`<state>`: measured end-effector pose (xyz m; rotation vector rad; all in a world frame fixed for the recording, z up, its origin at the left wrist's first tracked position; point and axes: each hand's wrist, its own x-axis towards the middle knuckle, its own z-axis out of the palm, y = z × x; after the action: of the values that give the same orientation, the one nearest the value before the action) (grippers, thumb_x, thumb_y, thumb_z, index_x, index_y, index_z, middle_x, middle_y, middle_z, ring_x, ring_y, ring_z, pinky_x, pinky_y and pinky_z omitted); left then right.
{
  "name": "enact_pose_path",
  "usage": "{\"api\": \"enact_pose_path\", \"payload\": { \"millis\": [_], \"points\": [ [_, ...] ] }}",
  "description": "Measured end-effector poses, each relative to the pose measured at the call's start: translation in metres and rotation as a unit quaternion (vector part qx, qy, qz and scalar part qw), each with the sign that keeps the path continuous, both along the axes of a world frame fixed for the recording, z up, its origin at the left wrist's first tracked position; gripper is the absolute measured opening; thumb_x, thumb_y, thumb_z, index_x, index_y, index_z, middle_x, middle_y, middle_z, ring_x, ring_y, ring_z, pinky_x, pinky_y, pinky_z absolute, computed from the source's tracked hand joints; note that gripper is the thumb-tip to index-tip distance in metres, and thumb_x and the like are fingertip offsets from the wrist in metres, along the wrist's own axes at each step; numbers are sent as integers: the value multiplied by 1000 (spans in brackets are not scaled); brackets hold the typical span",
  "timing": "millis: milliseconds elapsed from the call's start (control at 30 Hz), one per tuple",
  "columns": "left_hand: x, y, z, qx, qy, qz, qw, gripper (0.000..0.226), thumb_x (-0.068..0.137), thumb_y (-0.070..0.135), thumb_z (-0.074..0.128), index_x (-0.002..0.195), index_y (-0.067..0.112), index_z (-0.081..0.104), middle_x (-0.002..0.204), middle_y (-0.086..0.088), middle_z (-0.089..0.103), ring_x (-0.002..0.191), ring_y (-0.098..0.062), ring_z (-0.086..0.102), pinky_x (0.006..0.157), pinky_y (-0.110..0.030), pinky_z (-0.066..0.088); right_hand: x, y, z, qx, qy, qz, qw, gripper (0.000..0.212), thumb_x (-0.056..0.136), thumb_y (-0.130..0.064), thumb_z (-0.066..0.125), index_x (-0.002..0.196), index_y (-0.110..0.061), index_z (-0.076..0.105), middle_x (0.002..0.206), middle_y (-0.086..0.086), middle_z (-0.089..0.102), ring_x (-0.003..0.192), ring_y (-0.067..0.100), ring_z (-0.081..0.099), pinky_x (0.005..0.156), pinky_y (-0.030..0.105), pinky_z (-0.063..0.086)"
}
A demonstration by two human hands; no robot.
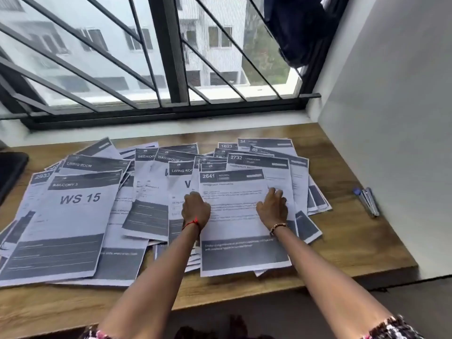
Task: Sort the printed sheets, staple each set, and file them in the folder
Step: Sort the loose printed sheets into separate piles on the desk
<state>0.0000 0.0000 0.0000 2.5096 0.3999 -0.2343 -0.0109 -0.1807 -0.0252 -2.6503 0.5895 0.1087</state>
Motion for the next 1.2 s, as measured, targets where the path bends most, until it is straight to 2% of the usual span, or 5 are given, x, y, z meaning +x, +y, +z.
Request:
{"api": "enact_pose_path", "payload": {
  "millis": [200, 500, 833, 1033, 1200],
  "points": [
    [10, -1, -5, 28, -8, 48, 998, 22, 84, 2, 51, 103, 1, 63, 110, -20, 62, 101, -38, 59, 82, -39, 44, 12, -8, -3, 34, -8, -57, 998, 37, 86, -15, 50, 119, 0, 42, 127, 20, 43, 117, 38, 44, 88, 41, 43],
    [17, -6, -20, 96, -23, 22, 995, 38, 89, 32, 57, 112, 2, 58, 126, -14, 40, 119, -32, 39, 94, -44, 40, 21, -15, -7, 73, -11, -81, 994, 32, 85, -8, 50, 114, 3, 49, 123, 21, 52, 117, 38, 45, 92, 40, 42],
    [32, -18, -18, -80, -161, -17, 983, 19, 87, 14, 62, 98, -2, 64, 116, -16, 49, 112, -27, 44, 94, -27, 36, 23, -31, -5, 127, -129, -184, 966, 25, 87, -5, 43, 104, 1, 62, 114, 20, 60, 105, 39, 56, 82, 38, 46],
    [46, -42, -19, -109, -103, -70, 986, 28, 88, 13, 61, 110, -5, 61, 113, -22, 59, 107, -33, 53, 91, -35, 41, 36, -62, -1, 108, -176, -206, 956, 25, 89, -3, 41, 98, 5, 63, 108, 25, 62, 101, 39, 57, 76, 36, 44],
    [45, -51, -27, -121, -65, -66, 988, 15, 87, 10, 61, 77, 5, 52, 85, -16, 55, 81, -24, 47, 70, -29, 34, 44, -82, -7, 91, -101, -187, 973, 31, 91, -16, 49, 106, 9, 60, 118, 28, 55, 113, 39, 49, 87, 39, 42]
  ]
}}
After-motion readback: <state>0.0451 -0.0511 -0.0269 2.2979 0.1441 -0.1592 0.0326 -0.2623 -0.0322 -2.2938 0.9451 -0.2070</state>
